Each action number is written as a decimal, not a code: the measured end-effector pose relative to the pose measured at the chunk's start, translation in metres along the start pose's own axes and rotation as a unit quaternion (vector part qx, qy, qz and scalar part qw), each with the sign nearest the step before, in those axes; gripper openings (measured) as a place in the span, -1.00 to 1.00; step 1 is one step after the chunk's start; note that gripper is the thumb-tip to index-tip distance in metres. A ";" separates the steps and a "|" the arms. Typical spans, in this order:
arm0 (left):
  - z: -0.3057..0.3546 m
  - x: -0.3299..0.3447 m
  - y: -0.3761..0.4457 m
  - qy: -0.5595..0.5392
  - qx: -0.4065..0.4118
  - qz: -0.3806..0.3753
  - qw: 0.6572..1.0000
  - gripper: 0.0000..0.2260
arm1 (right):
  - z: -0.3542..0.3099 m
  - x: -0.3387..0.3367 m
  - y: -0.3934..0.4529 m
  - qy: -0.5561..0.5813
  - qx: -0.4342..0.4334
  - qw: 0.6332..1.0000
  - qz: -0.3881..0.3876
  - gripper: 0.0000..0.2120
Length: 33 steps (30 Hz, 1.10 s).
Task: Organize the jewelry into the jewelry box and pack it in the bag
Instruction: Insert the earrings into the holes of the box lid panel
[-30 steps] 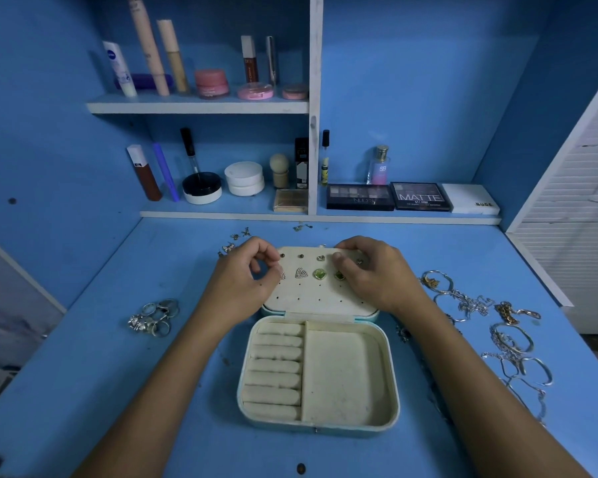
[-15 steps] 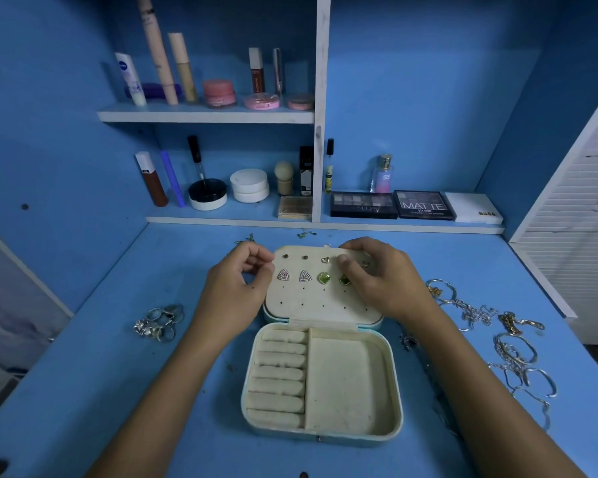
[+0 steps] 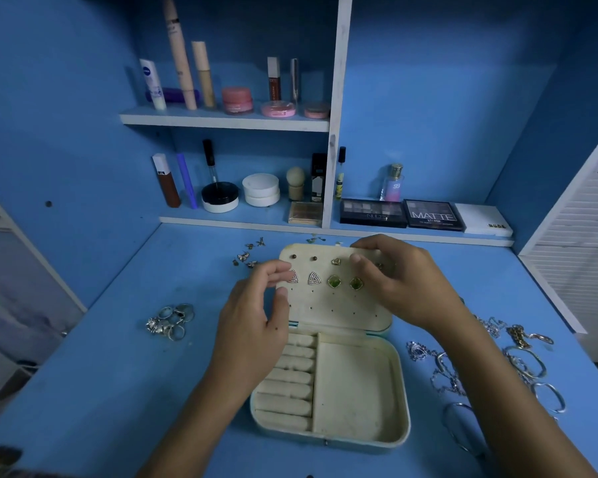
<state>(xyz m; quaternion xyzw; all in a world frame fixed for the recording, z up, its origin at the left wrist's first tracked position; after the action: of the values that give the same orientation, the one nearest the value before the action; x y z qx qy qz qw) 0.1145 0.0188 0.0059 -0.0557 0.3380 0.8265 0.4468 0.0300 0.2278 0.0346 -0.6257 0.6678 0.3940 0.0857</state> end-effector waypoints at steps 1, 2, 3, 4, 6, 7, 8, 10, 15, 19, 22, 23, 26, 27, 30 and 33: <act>0.000 0.000 -0.001 0.007 0.004 -0.001 1.000 -0.74 | -0.001 -0.001 -0.001 -0.004 -0.003 1.000 0.001 -0.82; 0.000 0.000 -0.002 0.015 0.009 -0.002 1.000 -0.73 | -0.001 -0.002 -0.002 -0.006 -0.006 1.000 0.002 -0.81; 0.001 0.000 -0.002 0.026 0.015 -0.003 1.000 -0.73 | -0.002 -0.003 -0.004 -0.007 -0.009 1.000 0.003 -0.80; 0.001 0.000 -0.003 0.038 0.021 -0.004 0.999 -0.73 | -0.003 -0.005 -0.005 -0.009 -0.012 1.000 0.004 -0.79; 0.004 0.000 -0.004 0.051 0.025 -0.006 0.998 -0.74 | -0.005 -0.007 -0.009 -0.012 -0.020 1.000 0.006 -0.78; 0.005 0.000 -0.005 0.052 0.025 -0.004 0.998 -0.75 | -0.007 -0.008 -0.010 -0.011 -0.023 1.000 0.010 -0.77; 0.007 0.000 -0.007 0.051 0.026 0.002 0.998 -0.76 | -0.009 -0.009 -0.012 -0.009 -0.027 1.000 0.013 -0.77; 0.012 -0.002 -0.011 0.049 0.025 0.017 0.998 -0.76 | -0.012 -0.012 -0.016 -0.002 -0.034 0.999 0.018 -0.79; 0.026 -0.007 -0.026 -0.002 -0.032 0.023 0.999 -0.72 | -0.018 -0.019 -0.027 0.009 -0.056 0.998 0.025 -0.76; 0.040 -0.011 -0.037 -0.075 -0.099 0.016 0.992 -0.65 | -0.022 -0.024 -0.039 0.020 -0.064 0.997 0.032 -0.72; 0.045 -0.012 -0.047 -0.172 -0.168 0.017 0.970 -0.60 | -0.026 -0.027 -0.051 0.031 -0.080 0.995 0.046 -0.75; 0.047 -0.013 -0.051 -0.196 -0.184 0.018 0.963 -0.58 | -0.027 -0.028 -0.055 0.037 -0.081 0.995 0.046 -0.74; 0.052 -0.015 -0.059 -0.262 -0.238 0.032 0.935 -0.56 | -0.031 -0.031 -0.066 0.054 -0.086 0.994 0.047 -0.73; 0.052 -0.015 -0.060 -0.288 -0.260 0.043 0.921 -0.56 | -0.032 -0.032 -0.069 0.058 -0.091 0.993 0.047 -0.73; 0.052 -0.017 -0.065 -0.343 -0.301 0.070 0.887 -0.42 | -0.033 -0.034 -0.079 0.075 -0.104 0.991 0.048 -0.72; 0.053 -0.019 -0.070 -0.368 -0.329 0.082 0.866 -0.45 | -0.032 -0.034 -0.087 0.078 -0.100 0.991 0.053 -0.71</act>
<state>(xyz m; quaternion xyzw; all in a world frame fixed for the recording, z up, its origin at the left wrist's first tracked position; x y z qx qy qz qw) 0.1914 0.0637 0.0187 0.1366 -0.1386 0.8841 0.4248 0.1275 0.2421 0.0407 -0.6237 0.6617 0.4129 -0.0506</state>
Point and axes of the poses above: each hand's wrist, its own y-axis towards the middle knuckle, its own x-axis out of the palm, z = x × y, the point moved 1 cm from there along y, towards the middle knuckle, and after that the axes turned 13 degrees about z, right-handed, at the moved point
